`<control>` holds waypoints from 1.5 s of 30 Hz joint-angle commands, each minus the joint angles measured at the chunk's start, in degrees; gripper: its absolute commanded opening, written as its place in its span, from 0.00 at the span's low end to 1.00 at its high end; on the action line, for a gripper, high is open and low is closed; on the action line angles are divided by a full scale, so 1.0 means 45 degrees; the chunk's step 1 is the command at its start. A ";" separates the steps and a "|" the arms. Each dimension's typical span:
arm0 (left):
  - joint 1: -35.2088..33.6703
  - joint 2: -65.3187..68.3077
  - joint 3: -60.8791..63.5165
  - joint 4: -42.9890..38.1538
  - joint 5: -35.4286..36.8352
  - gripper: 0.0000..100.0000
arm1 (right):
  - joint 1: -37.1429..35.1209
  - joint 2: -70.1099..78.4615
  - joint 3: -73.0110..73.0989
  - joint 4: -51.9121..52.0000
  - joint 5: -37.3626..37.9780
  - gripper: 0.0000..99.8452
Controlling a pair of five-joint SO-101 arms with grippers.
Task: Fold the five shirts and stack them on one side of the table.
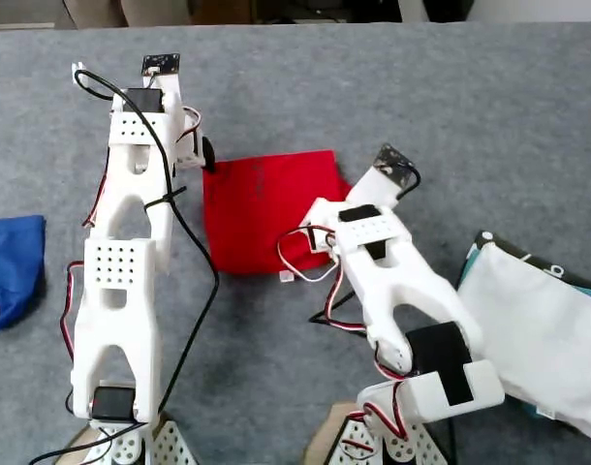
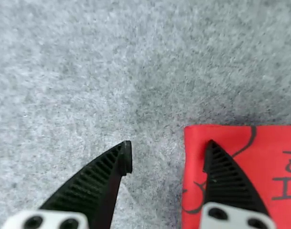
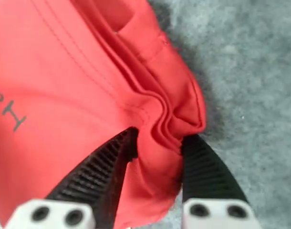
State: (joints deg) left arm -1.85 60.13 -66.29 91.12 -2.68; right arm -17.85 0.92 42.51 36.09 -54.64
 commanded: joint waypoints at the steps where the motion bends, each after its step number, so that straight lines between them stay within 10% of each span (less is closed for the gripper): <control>1: -0.0117 -0.0147 -0.0156 -0.0215 -0.0098 0.25 | 0.0147 -0.0049 -0.0459 -0.0215 0.0137 0.11; 45: 0.1153 0.1065 -0.1114 0.0313 0.0703 0.25 | -0.0029 0.0850 -0.0537 -0.0254 0.0156 0.11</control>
State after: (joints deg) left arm 3.69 65.32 -71.03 93.67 0.04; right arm -16.62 2.95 42.15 36.00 -54.37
